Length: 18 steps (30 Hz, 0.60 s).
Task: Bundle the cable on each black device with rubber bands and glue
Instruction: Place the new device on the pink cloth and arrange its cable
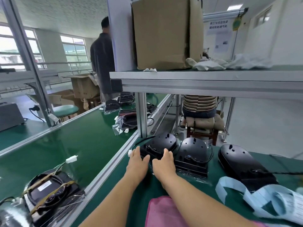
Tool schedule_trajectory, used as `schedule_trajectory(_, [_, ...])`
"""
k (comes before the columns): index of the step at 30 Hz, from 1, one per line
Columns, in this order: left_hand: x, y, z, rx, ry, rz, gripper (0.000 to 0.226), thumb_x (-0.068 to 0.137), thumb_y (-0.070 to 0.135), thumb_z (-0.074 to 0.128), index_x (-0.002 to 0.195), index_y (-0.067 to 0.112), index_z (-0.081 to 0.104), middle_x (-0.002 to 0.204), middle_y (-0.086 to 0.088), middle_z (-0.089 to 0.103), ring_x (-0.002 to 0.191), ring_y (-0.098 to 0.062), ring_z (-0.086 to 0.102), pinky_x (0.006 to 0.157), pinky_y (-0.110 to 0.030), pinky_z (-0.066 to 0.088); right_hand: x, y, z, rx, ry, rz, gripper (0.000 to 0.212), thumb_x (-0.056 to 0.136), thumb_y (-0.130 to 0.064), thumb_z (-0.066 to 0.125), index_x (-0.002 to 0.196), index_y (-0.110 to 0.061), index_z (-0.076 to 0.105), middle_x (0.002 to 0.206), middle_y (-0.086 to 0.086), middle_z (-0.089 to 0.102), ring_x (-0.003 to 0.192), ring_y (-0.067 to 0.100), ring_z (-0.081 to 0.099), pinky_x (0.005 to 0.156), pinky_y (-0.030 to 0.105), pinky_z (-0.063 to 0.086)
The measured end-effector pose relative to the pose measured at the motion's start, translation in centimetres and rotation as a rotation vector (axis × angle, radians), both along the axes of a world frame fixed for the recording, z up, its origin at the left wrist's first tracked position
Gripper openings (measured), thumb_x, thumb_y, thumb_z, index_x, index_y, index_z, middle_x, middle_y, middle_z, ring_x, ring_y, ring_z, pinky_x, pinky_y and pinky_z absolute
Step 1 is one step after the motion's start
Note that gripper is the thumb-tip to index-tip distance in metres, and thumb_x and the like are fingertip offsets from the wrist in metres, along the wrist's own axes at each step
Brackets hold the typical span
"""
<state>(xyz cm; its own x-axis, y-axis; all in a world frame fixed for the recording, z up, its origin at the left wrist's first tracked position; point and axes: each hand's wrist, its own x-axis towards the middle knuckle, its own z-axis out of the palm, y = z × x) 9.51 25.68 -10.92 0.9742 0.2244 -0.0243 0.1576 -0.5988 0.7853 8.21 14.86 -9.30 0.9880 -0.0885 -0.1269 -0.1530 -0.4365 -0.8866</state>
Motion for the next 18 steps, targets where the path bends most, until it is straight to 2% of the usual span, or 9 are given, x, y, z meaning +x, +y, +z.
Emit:
schedule_trajectory(3, [1.5, -0.7, 0.7, 0.008, 0.038, 0.003, 0.068, 0.099, 0.031, 0.047, 0.157, 0.021, 0.012, 0.163, -0.003, 0.015, 0.149, -0.022, 0.018, 0.117, -0.046, 0.024, -0.1, -0.5, 0.0, 0.032, 0.051, 0.033, 0.077, 0.091, -0.013, 0.046, 0.157, -0.020, 0.007, 0.165, -0.007, -0.002, 0.146, 0.025, 0.025, 0.111, 0.030, 0.028])
schedule_trajectory(5, [2.1, -0.6, 1.1, -0.042, 0.053, -0.012, 0.058, 0.097, 0.025, 0.049, 0.151, 0.022, 0.028, 0.158, -0.004, 0.026, 0.144, -0.023, 0.025, 0.112, -0.041, 0.031, -0.2, -0.9, -0.3, 0.063, 0.066, 0.057, 0.081, 0.089, -0.013, 0.047, 0.157, -0.022, 0.005, 0.165, -0.008, 0.000, 0.145, 0.024, 0.029, 0.105, 0.026, 0.031])
schedule_trajectory(7, [2.4, -0.4, 1.4, -0.167, 0.020, -0.032, 0.026, 0.095, 0.017, 0.049, 0.118, 0.028, 0.053, 0.134, -0.003, 0.042, 0.118, -0.020, 0.041, 0.088, -0.028, 0.040, -0.3, -1.2, -0.6, 0.141, 0.075, 0.074, 0.083, 0.087, -0.009, 0.047, 0.158, -0.021, 0.005, 0.165, -0.004, 0.007, 0.141, 0.025, 0.036, 0.110, 0.030, 0.035])
schedule_trajectory(8, [2.4, -0.2, 1.5, -0.209, 0.008, -0.022, 0.019, 0.094, 0.016, 0.049, 0.111, 0.022, 0.056, 0.127, -0.004, 0.046, 0.109, -0.021, 0.046, 0.081, -0.029, 0.041, -0.2, -1.5, -0.7, 0.171, 0.076, 0.080, 0.083, 0.086, -0.008, 0.046, 0.158, -0.020, 0.006, 0.164, -0.001, 0.012, 0.136, 0.024, 0.039, 0.110, 0.034, 0.037])
schedule_trajectory(9, [2.4, 0.0, 1.6, -0.217, 0.007, 0.005, 0.027, 0.094, 0.018, 0.051, 0.118, 0.009, 0.057, 0.127, -0.010, 0.051, 0.107, -0.028, 0.051, 0.082, -0.033, 0.043, -0.2, -1.8, -0.7, 0.192, 0.079, 0.083, 0.082, 0.086, -0.006, 0.046, 0.157, -0.019, 0.007, 0.163, 0.002, 0.017, 0.129, 0.021, 0.043, 0.107, 0.035, 0.039])
schedule_trajectory(11, [2.2, 0.3, 1.6, -0.210, 0.016, 0.115, 0.044, 0.092, 0.026, 0.052, 0.122, -0.006, 0.053, 0.134, -0.027, 0.051, 0.113, -0.044, 0.054, 0.094, -0.046, 0.046, -0.3, -2.2, -0.4, 0.227, 0.080, 0.095, 0.077, 0.088, -0.006, 0.045, 0.157, -0.020, 0.013, 0.159, 0.005, 0.026, 0.109, 0.016, 0.046, 0.090, 0.027, 0.040])
schedule_trajectory(12, [1.7, 0.3, 1.6, -0.212, 0.008, 0.163, 0.041, 0.092, 0.030, 0.052, 0.110, -0.006, 0.058, 0.131, -0.030, 0.051, 0.107, -0.046, 0.056, 0.093, -0.047, 0.047, -0.5, -2.3, -0.1, 0.238, 0.078, 0.109, 0.074, 0.090, -0.006, 0.044, 0.157, -0.021, 0.016, 0.157, 0.005, 0.030, 0.097, 0.011, 0.049, 0.080, 0.022, 0.041])
schedule_trajectory(15, [-0.3, 1.0, 1.5, -0.185, -0.009, 0.309, 0.040, 0.093, 0.037, 0.049, 0.068, 0.007, 0.057, 0.098, -0.027, 0.063, 0.070, -0.033, 0.054, 0.071, -0.038, 0.049, -1.4, -2.1, 0.9, 0.213, 0.050, 0.162, 0.071, 0.088, -0.005, 0.044, 0.154, -0.023, 0.027, 0.141, 0.011, 0.051, 0.066, 0.003, 0.048, 0.051, 0.014, 0.038])
schedule_trajectory(18, [-2.2, 2.1, 2.0, -0.326, 0.046, 0.388, 0.028, 0.092, 0.033, 0.053, 0.088, 0.009, 0.067, 0.077, -0.014, 0.061, 0.068, -0.030, 0.060, 0.062, -0.032, 0.053, -2.6, -1.8, 2.8, 0.133, -0.050, 0.227, 0.067, 0.084, -0.006, 0.045, 0.149, -0.022, 0.039, 0.133, 0.008, 0.057, 0.071, 0.009, 0.053, 0.052, 0.014, 0.041])
